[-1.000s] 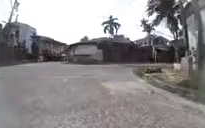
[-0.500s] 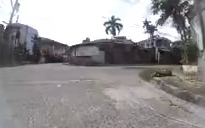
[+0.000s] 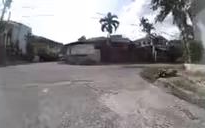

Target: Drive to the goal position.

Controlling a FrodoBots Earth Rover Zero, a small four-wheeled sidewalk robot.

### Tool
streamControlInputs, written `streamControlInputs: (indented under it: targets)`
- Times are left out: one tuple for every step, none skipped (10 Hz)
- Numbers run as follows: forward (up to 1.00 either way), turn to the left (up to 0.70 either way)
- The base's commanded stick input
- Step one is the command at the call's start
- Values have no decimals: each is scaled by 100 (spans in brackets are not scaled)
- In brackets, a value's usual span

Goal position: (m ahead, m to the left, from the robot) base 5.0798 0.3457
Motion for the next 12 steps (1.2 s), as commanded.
streamControlInputs:
  targets:
    - [100,-10]
    - [100,-3]
    - [100,-2]
    - [100,-2]
    - [100,-2]
    - [100,-2]
    - [100,-2]
    - [100,-2]
    - [100,-2]
    - [100,-2]
    - [100,-2]
    - [100,-2]
